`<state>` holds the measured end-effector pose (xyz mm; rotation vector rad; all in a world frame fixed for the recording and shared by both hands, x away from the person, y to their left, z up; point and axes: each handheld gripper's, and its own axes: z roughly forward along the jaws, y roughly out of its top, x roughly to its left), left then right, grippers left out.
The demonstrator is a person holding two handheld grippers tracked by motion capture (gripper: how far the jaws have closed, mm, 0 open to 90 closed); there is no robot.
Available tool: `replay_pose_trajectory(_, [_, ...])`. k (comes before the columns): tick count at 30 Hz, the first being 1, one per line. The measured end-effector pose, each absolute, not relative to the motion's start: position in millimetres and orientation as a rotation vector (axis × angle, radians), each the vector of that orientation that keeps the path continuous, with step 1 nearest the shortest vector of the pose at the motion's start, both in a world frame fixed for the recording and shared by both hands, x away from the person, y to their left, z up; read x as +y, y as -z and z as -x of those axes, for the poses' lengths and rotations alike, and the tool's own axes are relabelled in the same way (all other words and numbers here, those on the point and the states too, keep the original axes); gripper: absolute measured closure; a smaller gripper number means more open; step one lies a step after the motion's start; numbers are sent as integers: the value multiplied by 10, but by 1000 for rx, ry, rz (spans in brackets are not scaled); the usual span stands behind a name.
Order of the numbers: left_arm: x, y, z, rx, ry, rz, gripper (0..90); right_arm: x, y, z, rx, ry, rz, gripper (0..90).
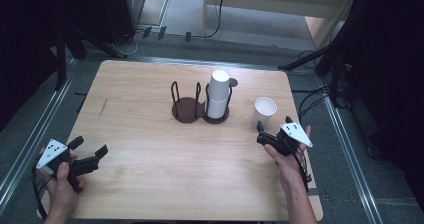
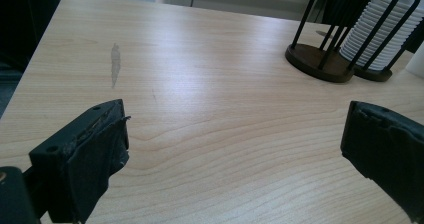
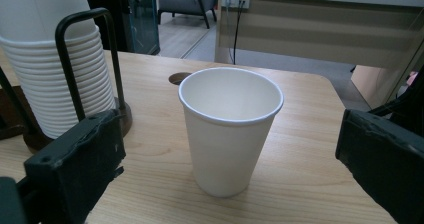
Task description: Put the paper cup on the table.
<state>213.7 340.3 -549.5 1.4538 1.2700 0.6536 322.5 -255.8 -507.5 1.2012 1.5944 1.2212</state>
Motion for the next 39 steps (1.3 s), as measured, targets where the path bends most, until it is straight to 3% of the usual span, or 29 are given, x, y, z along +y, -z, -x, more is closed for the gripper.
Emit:
replay_pose_trajectory(16, [3404,5493,-2133,1269,-653,-1460,0,-2709,4949,-2904,1586,-1254,-1150,0])
replay_pose_trajectory(39, [3393,5493,-2128,1269,-659,-1461,0,-3043,5075,-2502,1568,-1251,-1163,0])
